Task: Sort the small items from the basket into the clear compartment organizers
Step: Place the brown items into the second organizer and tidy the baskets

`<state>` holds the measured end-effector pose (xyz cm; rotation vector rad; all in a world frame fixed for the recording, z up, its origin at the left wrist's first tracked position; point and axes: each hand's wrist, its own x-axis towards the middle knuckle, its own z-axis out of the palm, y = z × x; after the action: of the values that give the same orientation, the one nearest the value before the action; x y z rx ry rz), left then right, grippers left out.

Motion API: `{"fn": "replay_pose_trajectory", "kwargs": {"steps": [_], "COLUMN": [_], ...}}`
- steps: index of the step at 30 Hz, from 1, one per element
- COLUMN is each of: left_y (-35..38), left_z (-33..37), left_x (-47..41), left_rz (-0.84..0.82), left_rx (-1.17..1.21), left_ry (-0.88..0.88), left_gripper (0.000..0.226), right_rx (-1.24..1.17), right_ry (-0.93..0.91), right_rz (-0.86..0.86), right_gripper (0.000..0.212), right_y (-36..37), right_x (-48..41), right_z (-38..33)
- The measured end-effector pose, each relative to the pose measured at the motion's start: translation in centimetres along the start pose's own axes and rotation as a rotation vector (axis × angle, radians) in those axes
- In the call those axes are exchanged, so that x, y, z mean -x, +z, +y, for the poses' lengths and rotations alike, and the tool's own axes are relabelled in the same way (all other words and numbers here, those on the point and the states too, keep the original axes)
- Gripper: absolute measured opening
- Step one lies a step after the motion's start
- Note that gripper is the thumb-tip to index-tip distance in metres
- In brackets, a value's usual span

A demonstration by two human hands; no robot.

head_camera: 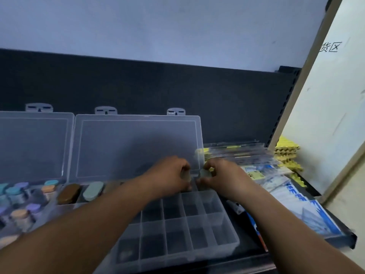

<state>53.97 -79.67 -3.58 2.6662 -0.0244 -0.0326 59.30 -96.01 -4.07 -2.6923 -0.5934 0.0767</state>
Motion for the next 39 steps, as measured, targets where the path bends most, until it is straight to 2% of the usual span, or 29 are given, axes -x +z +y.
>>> {"fn": "replay_pose_trajectory", "kwargs": {"steps": [7,11,16,19,22,25,34,39], "left_y": [1.1,1.3,-0.2,-1.4,-2.8,-4.2,-8.0,-10.1], "left_z": [-0.4,-0.7,-1.2,-2.1,-3.4,-5.4,-11.7,-15.1], "left_x": [-0.6,-0.5,1.6,4.4,8.3,12.4,29.1,39.2], "left_rz": [-0.042,-0.027,0.134,0.304,0.429,0.495,0.568,0.593], "left_rx": [-0.101,-0.147,-0.174,-0.23,-0.367,-0.471,-0.578,-0.578], "left_ry": [-0.058,-0.087,-0.13,-0.137,-0.234,-0.309,-0.509,-0.593], "left_gripper": [0.049,0.048,0.057,0.063,0.075,0.078,0.082,0.083], "right_rx": [-0.022,0.016,0.12,0.148,0.193,0.231,0.158,0.139], "right_ry": [-0.027,-0.064,-0.172,-0.289,-0.377,-0.441,-0.716,-0.788], "right_rz": [-0.151,-0.141,-0.03,0.049,0.076,0.081,0.097,0.013], "right_gripper": [0.053,0.043,0.044,0.049,0.065,0.072,0.075,0.076], "right_y": [0.2,-0.5,-1.0,-0.3,0.6,1.6,6.4,8.6], "right_x": [-0.8,-1.1,-0.8,-0.1,1.1,2.4,9.9,15.3], "right_z": [0.3,0.0,-2.2,-4.0,-6.9,-10.5,-23.9,-31.2]}}
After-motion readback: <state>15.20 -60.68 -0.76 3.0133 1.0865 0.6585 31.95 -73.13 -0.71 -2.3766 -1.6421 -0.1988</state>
